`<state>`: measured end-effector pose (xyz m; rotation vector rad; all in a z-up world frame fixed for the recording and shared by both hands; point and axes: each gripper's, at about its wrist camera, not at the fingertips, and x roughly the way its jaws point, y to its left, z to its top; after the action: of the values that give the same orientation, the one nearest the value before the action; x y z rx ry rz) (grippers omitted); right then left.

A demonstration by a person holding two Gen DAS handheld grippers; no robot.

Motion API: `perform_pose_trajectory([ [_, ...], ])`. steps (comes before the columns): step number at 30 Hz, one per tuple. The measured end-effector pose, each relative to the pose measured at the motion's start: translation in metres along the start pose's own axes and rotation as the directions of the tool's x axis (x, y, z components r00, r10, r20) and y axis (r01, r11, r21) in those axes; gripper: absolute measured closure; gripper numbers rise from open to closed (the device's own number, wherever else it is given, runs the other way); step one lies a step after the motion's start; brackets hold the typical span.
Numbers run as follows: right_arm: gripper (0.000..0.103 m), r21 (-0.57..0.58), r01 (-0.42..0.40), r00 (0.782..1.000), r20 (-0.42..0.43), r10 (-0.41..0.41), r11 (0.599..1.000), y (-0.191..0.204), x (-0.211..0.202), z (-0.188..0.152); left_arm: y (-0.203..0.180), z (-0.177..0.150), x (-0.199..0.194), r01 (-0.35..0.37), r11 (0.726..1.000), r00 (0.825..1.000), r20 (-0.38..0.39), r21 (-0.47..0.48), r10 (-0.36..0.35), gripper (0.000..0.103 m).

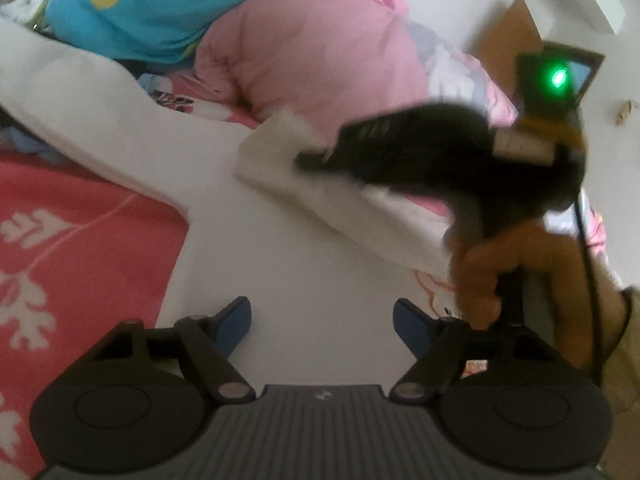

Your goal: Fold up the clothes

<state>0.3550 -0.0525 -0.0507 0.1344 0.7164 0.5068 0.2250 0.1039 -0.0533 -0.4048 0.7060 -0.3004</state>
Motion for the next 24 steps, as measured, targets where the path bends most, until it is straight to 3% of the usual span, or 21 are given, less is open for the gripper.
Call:
perform_pose_trajectory([
  [2, 0.09, 0.002, -0.029, 0.996, -0.087, 0.029, 1.0, 0.003, 0.015, -0.007, 0.003, -0.002, -0.003, -0.001, 1.0, 1.0, 0.008, -0.003, 0.001, 0.025],
  [4, 0.071, 0.017, -0.078, 0.986, -0.144, 0.079, 0.997, 0.002, 0.015, -0.013, 0.004, -0.004, -0.004, -0.003, 1.0, 1.0, 0.016, -0.002, 0.003, 0.025],
  [5, 0.067, 0.034, -0.117, 0.981, -0.154, 0.121, 0.993, 0.001, 0.011, -0.015, 0.004, -0.005, -0.004, -0.003, 1.0, 1.0, 0.019, -0.001, 0.003, 0.025],
  [7, 0.055, 0.102, -0.198, 0.969, -0.131, 0.211, 0.975, -0.007, -0.004, -0.015, 0.004, -0.006, -0.004, -0.002, 1.0, 1.0, 0.026, 0.002, 0.001, 0.025],
  [9, 0.054, 0.172, -0.279, 0.95, -0.094, 0.298, 0.945, -0.017, -0.02, -0.013, 0.005, -0.007, -0.004, 0.0, 1.0, 0.999, 0.034, 0.003, 0.0, 0.025],
  [11, 0.053, 0.253, -0.314, 0.944, -0.019, 0.329, 0.915, -0.037, -0.047, -0.016, 0.005, -0.007, -0.005, 0.002, 1.0, 0.999, 0.04, 0.005, -0.002, 0.025],
  [15, 0.053, 0.363, -0.274, 0.962, 0.119, 0.247, 0.891, -0.083, -0.11, -0.036, 0.002, -0.003, -0.006, 0.002, 1.0, 0.998, 0.061, 0.021, -0.003, 0.028],
  [18, 0.055, 0.428, -0.224, 0.968, 0.202, 0.149, 0.876, -0.116, -0.162, -0.073, -0.009, 0.005, -0.006, 0.0, 0.999, 0.997, 0.079, 0.051, -0.004, 0.033],
  [21, 0.059, 0.5, -0.149, 0.966, 0.257, 0.018, 0.853, -0.147, -0.213, -0.116, -0.021, 0.013, -0.004, 0.0, 0.997, 0.995, 0.094, 0.081, -0.008, 0.036],
  [24, 0.066, 0.586, -0.088, 0.957, 0.274, -0.095, 0.806, -0.173, -0.248, -0.156, -0.036, 0.023, 0.013, 0.003, 0.994, 0.995, 0.099, 0.112, -0.014, 0.039],
])
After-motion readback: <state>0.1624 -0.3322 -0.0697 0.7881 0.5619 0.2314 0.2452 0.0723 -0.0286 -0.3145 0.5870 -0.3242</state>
